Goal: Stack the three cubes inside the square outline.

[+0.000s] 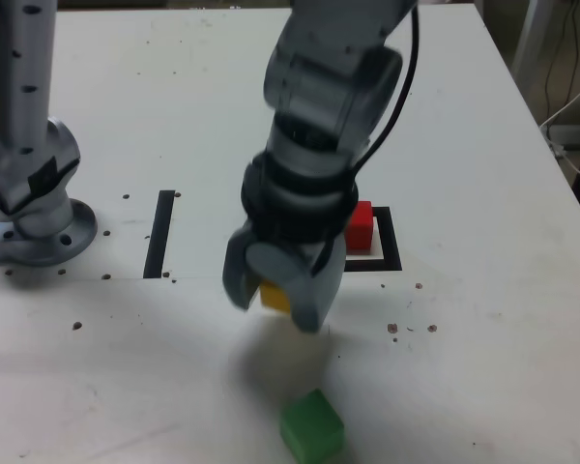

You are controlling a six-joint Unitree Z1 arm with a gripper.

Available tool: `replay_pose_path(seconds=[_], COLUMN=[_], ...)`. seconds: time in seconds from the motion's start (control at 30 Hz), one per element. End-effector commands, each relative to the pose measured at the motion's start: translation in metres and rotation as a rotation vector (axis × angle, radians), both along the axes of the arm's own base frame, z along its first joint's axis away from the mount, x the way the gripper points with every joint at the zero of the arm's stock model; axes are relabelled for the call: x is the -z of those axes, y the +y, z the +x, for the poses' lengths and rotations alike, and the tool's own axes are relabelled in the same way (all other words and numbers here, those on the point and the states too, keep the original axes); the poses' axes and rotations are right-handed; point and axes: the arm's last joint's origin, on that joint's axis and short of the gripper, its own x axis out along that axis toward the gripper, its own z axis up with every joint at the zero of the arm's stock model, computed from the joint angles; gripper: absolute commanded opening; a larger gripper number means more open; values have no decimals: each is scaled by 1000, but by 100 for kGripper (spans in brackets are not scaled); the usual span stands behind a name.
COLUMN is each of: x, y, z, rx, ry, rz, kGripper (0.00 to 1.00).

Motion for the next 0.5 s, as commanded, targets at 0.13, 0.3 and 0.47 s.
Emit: replay_pose_path(seconds=[0.13, 0.3, 0.47], x=[-40, -51, -52], y=[23, 50, 83], z=[15, 28, 38], rx=[-90, -182, -274], ry=[-43, -50, -43], rz=[-21, -54, -83], kGripper=[31, 31, 31])
